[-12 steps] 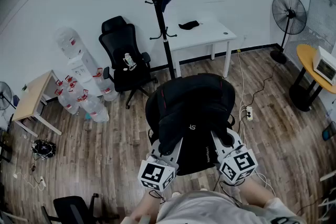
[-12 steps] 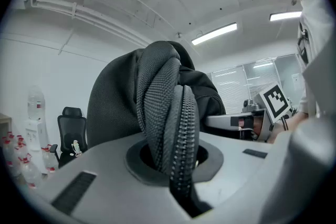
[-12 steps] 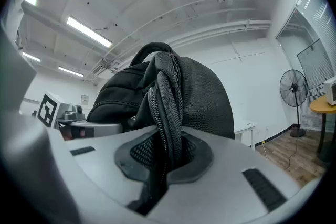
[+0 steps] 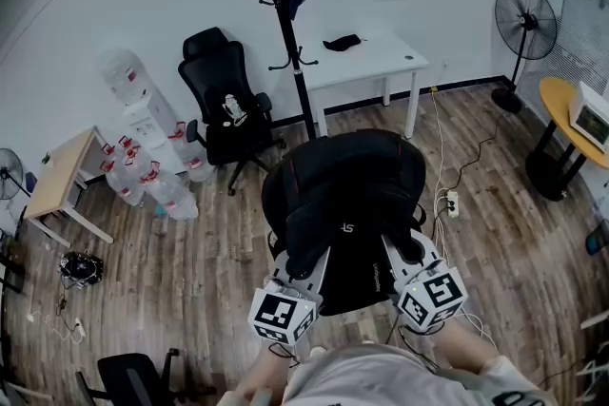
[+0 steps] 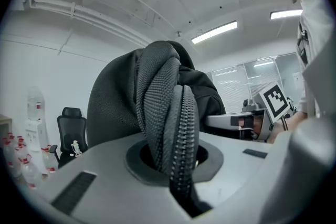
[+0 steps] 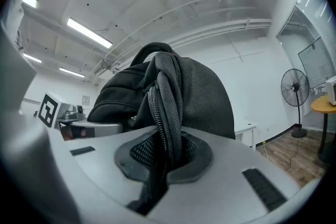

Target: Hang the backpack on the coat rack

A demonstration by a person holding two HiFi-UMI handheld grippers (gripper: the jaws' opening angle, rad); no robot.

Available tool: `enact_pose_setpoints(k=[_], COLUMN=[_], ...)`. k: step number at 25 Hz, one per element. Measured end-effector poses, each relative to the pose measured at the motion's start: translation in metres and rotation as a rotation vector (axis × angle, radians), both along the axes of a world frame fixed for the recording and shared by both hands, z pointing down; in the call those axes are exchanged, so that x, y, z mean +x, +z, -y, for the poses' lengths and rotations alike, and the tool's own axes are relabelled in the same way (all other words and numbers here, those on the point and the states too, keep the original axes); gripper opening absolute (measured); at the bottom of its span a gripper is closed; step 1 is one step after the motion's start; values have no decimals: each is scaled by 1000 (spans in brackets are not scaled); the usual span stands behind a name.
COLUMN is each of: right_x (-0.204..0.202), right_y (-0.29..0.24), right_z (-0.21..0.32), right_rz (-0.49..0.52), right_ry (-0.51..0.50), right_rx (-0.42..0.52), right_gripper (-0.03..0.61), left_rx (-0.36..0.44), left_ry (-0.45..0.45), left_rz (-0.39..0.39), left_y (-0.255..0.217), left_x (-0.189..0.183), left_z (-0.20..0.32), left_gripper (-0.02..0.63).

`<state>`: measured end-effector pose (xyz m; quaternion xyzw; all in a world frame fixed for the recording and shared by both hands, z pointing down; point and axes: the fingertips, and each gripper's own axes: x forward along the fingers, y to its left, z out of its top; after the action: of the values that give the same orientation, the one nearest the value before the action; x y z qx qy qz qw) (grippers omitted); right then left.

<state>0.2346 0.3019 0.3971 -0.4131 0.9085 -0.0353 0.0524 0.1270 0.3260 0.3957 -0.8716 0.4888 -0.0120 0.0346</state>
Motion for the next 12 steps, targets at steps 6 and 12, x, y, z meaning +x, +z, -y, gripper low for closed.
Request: enact_pose_setpoints(k=[6,12], right_x=[8,6], right_y=[0,0], right_z=[12,27], right_rz=[-2,-15], right_ry=[-27,-64], right_rx=[-19,-26], right_gripper=[34,35], left_rx=[-12,-23], left_ry=[-12,-29], left_rz=[-6,-28], left_y=[0,4], left_x=[7,6], left_z=[13,26], left_gripper=[28,28])
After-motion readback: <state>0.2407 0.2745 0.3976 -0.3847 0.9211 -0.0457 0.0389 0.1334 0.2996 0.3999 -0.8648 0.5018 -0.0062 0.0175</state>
